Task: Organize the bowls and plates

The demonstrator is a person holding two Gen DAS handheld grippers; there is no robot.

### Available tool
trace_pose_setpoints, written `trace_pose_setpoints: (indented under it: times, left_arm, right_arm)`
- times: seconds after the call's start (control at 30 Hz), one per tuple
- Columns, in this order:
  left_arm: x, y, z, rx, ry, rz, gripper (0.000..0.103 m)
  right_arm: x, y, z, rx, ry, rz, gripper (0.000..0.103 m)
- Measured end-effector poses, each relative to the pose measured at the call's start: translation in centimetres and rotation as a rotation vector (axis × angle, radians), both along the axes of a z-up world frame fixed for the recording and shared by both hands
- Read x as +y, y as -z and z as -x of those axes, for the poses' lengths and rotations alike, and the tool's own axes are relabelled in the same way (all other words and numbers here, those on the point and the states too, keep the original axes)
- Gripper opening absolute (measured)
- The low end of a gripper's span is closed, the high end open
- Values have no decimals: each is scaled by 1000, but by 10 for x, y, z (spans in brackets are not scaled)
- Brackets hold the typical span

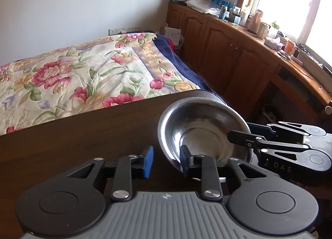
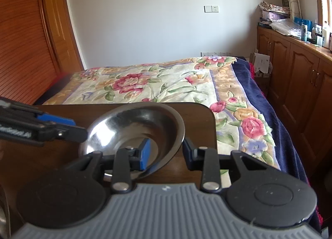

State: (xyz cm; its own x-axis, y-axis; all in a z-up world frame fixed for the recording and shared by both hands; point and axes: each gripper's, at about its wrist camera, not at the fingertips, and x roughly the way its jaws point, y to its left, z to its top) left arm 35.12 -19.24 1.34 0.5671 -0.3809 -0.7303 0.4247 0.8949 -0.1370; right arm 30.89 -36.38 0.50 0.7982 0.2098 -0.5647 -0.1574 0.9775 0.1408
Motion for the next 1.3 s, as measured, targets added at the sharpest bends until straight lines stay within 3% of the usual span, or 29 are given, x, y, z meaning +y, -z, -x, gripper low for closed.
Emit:
trace_pose_setpoints:
  times: [0.33, 0.6, 1.3]
  left_arm:
    - [4, 4, -2, 37, 5, 31, 46]
    - [10, -2, 5, 19, 3, 36, 44]
    - [58, -64, 76, -119, 4, 121, 44]
  right_arm:
    - [-2, 3, 0, 11, -6, -26, 26]
    - [-5, 6, 1, 20, -6, -82, 20]
    - [11, -32, 31, -65, -39, -100, 19]
